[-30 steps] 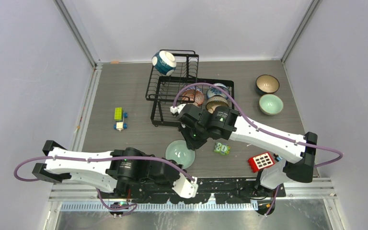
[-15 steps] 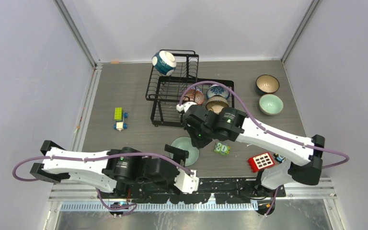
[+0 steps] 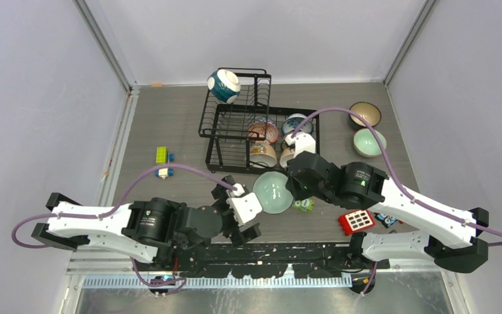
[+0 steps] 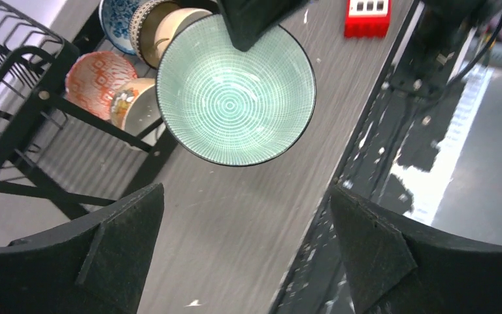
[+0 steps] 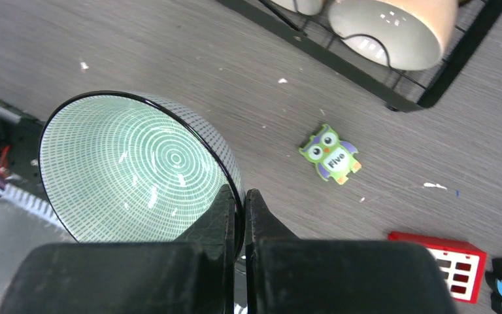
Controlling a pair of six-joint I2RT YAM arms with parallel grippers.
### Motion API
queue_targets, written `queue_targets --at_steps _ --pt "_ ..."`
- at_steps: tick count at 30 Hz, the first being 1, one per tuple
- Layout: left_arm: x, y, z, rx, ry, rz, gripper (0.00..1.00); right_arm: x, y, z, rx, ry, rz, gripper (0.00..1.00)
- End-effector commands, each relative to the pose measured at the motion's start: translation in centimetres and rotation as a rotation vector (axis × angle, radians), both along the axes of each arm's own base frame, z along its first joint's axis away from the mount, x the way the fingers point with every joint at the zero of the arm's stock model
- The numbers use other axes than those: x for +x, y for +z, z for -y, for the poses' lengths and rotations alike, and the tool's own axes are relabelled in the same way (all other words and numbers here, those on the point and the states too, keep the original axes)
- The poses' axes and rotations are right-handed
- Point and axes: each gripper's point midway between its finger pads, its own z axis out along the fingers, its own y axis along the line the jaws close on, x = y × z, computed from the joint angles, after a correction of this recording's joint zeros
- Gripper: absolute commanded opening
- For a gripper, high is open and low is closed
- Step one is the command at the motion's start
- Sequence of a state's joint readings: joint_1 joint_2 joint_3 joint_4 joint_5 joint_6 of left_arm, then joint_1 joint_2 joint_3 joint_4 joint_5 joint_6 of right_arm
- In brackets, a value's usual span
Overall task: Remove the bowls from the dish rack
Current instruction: Place the bowl with the bowl.
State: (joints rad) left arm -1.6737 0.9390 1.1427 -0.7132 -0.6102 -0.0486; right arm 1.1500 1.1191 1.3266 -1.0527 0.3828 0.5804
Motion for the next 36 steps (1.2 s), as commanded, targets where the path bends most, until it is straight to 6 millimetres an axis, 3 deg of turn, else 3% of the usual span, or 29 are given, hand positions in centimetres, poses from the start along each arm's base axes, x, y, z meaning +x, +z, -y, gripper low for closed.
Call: queue_targets --at_steps 1,4,7,10,22,32,36 --pt "0.7 4.8 2.1 -0.378 0.224 -0.221 1.00 1.9 1.3 0.7 0.123 -0.162 0.095 0.01" --pt "2.8 4.4 1.5 -0.516 0.432 -0.359 1.00 2.0 0.7 1.2 0.137 -0.201 0.096 0.01" --pt "5.3 1.8 0.8 -0.600 0.614 -0.578 0.98 2.3 0.4 1.3 0.149 -0.234 0.098 0.01" --pt "6.4 -0.4 0.8 -0.607 0.724 -0.693 1.00 2.6 0.5 1.2 0.167 -0.263 0.104 0.01" --pt "7.7 -2.9 2.5 -0.485 0.888 -0.671 0.99 2.8 0.7 1.0 0.196 -0.340 0.071 0.01" --pt "9.2 -4.3 2.0 -0.458 0.980 -0.622 0.61 2.5 0.5 0.6 0.203 -0.338 0.044 0.01" --pt "9.8 -4.5 2.0 -0.467 0.998 -0.633 0.50 2.5 0.7 0.5 0.218 -0.339 0.040 0.01"
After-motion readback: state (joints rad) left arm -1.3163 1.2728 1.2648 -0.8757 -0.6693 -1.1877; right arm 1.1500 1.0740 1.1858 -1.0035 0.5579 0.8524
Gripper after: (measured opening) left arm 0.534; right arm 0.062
